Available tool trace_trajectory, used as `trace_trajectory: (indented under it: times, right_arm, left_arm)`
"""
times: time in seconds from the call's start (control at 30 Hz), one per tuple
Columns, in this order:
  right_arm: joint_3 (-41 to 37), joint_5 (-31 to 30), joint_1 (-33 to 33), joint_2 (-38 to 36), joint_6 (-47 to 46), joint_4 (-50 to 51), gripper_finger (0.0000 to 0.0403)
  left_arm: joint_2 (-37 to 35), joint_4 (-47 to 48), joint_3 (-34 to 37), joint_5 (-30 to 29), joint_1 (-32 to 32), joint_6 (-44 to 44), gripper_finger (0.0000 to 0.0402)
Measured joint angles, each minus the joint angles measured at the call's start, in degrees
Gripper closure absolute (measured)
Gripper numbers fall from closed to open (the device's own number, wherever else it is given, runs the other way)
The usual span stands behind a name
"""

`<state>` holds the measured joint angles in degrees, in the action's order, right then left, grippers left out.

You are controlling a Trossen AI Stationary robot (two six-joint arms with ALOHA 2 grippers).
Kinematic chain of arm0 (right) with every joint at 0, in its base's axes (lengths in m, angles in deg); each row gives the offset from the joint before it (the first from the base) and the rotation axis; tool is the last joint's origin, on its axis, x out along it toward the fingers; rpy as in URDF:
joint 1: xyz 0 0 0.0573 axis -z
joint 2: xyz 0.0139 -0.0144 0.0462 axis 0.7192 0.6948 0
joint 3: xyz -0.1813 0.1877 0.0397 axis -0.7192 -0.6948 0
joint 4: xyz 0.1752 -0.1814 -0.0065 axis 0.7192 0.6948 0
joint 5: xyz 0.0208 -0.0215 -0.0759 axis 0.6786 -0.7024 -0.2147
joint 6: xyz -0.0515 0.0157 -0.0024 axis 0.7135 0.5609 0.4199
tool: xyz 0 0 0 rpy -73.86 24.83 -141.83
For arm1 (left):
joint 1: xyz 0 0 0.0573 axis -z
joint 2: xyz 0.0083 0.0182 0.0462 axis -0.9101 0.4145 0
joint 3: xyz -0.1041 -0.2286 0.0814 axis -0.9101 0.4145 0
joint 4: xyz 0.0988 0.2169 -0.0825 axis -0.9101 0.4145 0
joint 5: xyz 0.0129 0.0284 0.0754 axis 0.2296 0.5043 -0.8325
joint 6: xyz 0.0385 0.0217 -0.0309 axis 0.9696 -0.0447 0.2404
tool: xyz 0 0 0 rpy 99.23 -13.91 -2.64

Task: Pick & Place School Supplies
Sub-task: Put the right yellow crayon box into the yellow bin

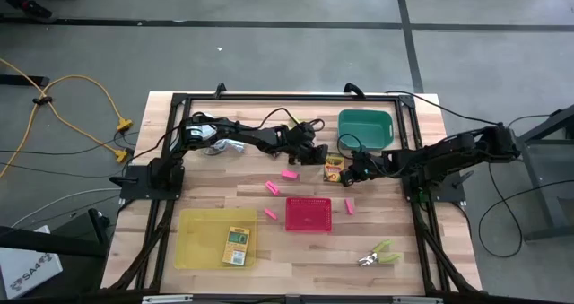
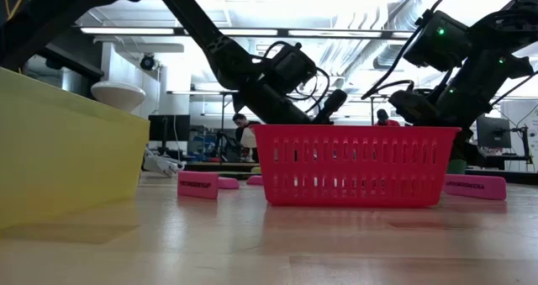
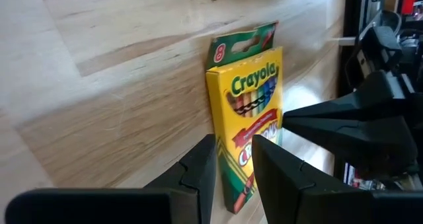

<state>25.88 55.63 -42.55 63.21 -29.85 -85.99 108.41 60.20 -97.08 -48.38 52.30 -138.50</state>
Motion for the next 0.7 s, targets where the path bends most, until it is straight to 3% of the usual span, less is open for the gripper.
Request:
trace_trajectory:
  times: [0.4,0.7]
  right_arm:
    - [0.0,0.0,0.0,0.1,-0.1,-0.2,0.0401]
    - [0.2,1.2,0.0,8.8,0.0,-10.3,0.0401]
  left_arm:
    - [0.0,3.2,0.0,-1.3,0.0,0.3,0.0308]
    - [0.0,3.4,0.1,-1.8,0.0,0.7,0.0308]
